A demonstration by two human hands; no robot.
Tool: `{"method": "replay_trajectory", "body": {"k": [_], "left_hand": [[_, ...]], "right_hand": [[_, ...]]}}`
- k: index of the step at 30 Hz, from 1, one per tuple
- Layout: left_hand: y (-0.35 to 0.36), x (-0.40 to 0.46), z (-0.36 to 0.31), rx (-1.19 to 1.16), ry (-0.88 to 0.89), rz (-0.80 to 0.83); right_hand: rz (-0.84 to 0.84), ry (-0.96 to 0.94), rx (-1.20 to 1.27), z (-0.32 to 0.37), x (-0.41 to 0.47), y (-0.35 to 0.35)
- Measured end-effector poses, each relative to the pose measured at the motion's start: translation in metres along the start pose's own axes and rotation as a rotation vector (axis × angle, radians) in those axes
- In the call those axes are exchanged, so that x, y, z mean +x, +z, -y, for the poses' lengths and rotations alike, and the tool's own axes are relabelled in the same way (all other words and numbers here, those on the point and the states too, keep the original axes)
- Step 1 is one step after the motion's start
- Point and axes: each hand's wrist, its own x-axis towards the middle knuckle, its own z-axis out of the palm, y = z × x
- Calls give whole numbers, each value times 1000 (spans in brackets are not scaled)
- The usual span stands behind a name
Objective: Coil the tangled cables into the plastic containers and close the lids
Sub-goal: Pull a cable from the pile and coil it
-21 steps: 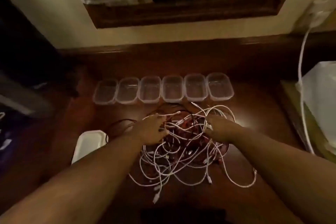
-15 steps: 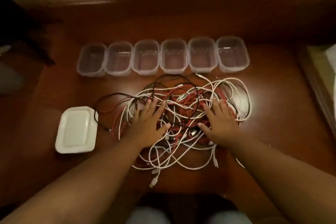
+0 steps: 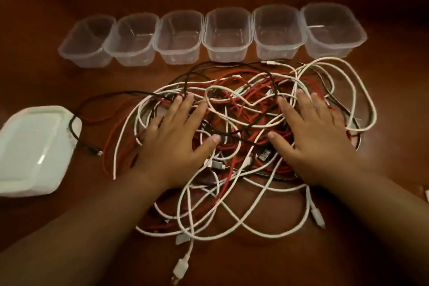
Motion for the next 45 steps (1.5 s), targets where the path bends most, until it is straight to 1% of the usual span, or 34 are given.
{"method": "replay_trajectory", "body": {"k": [4,7,10,13,17,19,24,27,31,36,38,40,41,42,45], "left_hand": [[2,2,0,11,17,-36],[5,1,1,-13,34,-148],[5,-7,1,-73,128,-298],[4,-11,1,-84,223,-355],[4,-15,2,-193,317,-406],[6,-15,4,-244,349,-458],[2,-16,6,-351,373,-689],[-4,-17,6,-386,370,-774],[-18,-16,-2,-374,451,-756],[-39,-17,-24,-376,624,-680],[-50,-21,-34,-373,696,-644],[-63,-24,-42,-380,735,-634],[-71,-25,-46,-388,742,-634],[-79,-26,-48,-402,738,-637],[-101,-29,-52,-458,695,-690]], "right_hand": [[-75,-11,11,0,-2,5],[-85,-24,10,0,-2,5],[-86,-25,13,2,-8,3],[-82,-30,8,3,-8,2],[-87,-30,11,3,-9,2],[-88,-30,13,3,-9,3],[-106,-36,54,0,-4,5],[-139,-48,80,-3,-1,8],[-216,-105,158,-5,2,6],[-537,-363,285,-3,-12,6],[-612,-435,245,1,-16,-2],[-638,-506,172,9,-19,-14],[-629,-524,210,15,-23,-24],[-576,-504,316,22,-27,-35],[-298,-270,735,44,-45,-73]]}}
